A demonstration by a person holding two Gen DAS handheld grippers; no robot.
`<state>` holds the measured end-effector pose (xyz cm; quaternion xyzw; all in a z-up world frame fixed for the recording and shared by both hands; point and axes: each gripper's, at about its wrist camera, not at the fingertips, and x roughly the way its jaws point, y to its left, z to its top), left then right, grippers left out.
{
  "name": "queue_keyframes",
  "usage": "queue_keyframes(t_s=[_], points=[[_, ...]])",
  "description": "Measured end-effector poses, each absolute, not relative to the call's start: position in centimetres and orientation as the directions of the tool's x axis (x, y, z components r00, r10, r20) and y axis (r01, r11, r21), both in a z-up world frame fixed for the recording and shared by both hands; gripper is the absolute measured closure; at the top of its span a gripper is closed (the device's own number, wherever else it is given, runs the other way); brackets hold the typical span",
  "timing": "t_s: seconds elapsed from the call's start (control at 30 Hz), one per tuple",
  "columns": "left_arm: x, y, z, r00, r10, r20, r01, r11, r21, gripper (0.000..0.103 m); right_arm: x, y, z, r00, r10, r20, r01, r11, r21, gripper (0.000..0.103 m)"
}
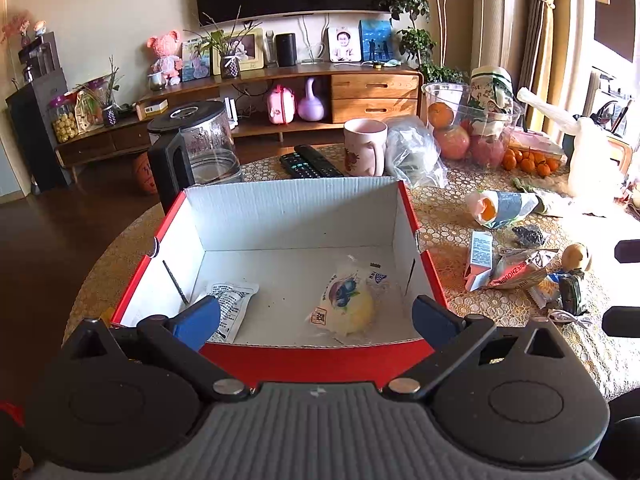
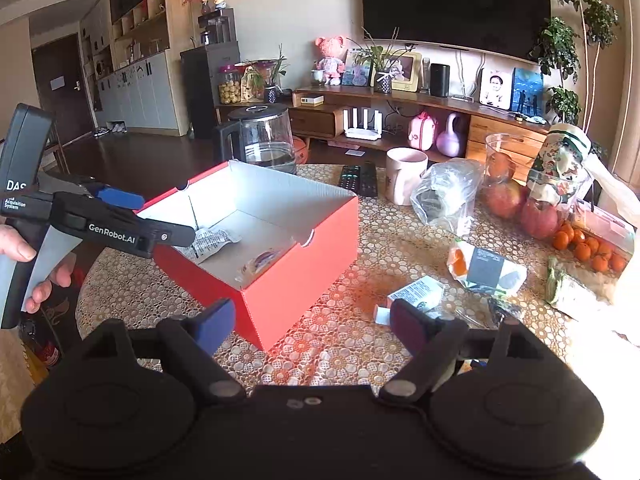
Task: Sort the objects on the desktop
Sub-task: 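Withdraw both tools from the box back toward the table items, then grasp the silver foil snack bag with the left tool while the right grasps the black packet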
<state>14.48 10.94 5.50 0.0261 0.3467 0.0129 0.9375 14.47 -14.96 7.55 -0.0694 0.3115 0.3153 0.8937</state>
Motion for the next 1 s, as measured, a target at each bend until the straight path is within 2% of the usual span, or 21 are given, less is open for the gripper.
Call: queue_keyframes(t_s=[0.27,0.63,1.0], points=[[12.3,8.4,5.9,0.804,-0.033,-0.593,0.027,0.999,-0.02,0.0,13.0,-19.4,6.7,0.676,0.472,-0.566,-0.525,0.847,0.08,0.018],[10.8,1.8,4.7,0.838,-0.1,-0.536,0.136,0.99,0.027,0.0,12.5,-24.8,4.6,0.71,0.391,-0.585,-0.437,0.897,0.069,0.018],[13.1,-3.9,2.0,0.817,-0.178,-0.549,0.244,0.969,0.049,0.0,13.6,-27.3,1.7,0.721,0.333,-0.607,-0.382,0.923,0.052,0.018]])
